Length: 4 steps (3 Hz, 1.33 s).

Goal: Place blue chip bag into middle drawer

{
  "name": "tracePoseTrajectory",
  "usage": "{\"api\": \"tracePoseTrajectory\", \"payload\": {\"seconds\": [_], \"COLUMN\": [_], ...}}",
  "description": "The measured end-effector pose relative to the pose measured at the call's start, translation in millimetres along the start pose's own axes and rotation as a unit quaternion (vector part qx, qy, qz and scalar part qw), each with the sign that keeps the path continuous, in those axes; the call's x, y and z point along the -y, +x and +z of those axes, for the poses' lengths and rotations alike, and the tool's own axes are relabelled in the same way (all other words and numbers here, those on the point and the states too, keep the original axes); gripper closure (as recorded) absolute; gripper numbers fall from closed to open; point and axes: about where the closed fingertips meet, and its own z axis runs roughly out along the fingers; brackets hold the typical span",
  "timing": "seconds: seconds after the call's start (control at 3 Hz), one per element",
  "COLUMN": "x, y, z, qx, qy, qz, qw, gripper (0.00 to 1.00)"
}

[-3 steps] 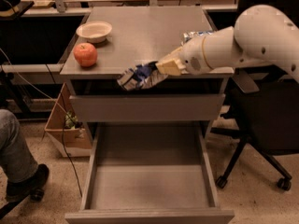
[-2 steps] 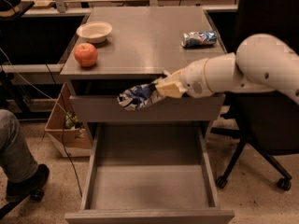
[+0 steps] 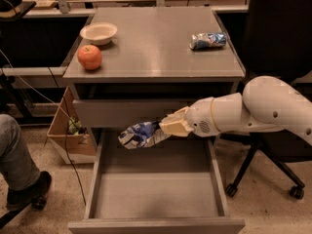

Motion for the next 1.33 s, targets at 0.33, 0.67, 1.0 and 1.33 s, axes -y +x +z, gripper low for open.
{"api": "tracePoseTrajectory", "payload": {"seconds": [0.33, 0.67, 1.0, 1.33], "x": [0, -4, -11, -14], "y": [-1, 20, 63, 109], "z": [0, 14, 41, 72], "qx": [0.001, 0.024, 0.051, 0.064], "qy": [0.000, -0.008, -0.025, -0.040], "qz": [0.000, 0.017, 0.039, 0.059], "qw": [1.0000, 0.9995, 0.9976, 0.9954], "gripper": [1.00, 1.00, 1.00, 1.00]}}
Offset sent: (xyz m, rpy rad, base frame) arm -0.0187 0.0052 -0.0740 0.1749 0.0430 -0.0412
